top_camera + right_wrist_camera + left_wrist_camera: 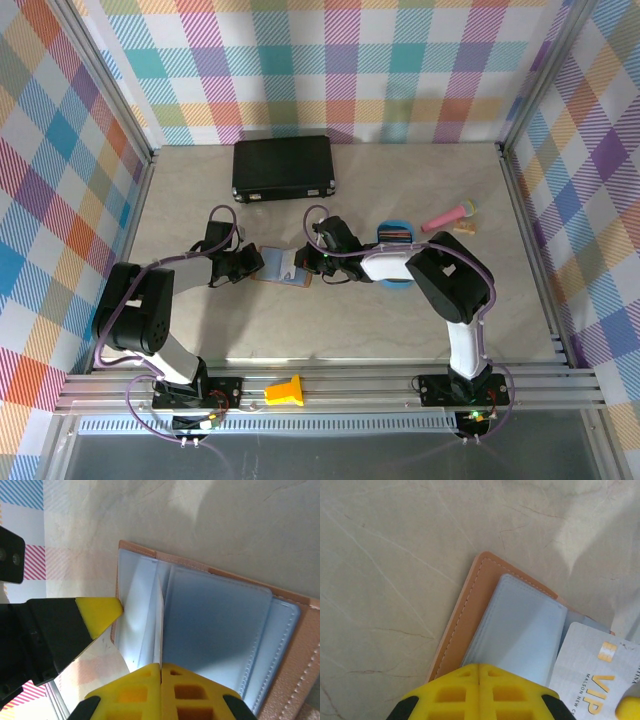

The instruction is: Put the credit cards into the card holder

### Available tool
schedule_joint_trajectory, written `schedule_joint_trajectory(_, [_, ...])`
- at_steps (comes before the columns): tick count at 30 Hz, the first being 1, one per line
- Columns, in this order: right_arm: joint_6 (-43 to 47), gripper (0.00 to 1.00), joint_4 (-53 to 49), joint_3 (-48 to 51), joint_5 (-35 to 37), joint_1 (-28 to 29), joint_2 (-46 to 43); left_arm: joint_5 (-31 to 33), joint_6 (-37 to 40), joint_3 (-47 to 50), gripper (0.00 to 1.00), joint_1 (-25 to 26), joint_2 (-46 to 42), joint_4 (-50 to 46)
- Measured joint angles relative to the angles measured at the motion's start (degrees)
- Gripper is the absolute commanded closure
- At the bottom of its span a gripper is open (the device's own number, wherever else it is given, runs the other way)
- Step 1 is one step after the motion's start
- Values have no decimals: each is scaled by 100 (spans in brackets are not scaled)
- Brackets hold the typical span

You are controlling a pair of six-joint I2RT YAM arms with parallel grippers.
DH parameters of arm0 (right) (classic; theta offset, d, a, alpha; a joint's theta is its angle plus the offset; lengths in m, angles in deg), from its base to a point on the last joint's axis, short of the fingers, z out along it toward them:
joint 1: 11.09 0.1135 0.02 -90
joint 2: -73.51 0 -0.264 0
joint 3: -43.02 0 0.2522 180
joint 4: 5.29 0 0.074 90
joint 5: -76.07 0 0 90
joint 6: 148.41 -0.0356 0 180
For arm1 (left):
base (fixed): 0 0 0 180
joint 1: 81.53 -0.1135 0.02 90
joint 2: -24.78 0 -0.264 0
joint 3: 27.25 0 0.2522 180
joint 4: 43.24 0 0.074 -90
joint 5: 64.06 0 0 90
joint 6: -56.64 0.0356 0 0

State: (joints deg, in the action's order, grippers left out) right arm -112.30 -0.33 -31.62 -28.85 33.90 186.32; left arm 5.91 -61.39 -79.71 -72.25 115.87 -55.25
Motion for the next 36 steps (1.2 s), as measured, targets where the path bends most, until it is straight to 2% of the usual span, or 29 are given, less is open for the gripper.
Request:
schedule_joint_trajectory(11, [-269,100,-35,17,72,0,-50,0,0,90,95,-2,-61,39])
schedule_joint_trajectory(20, [-286,100,-107,24,116,-2,-186,-2,-105,542,95,0,-522,31])
schedule_joint_trajectory(36, [-328,100,-68,24,-127,-2,-162,-48,-151,660,95,0,-599,122])
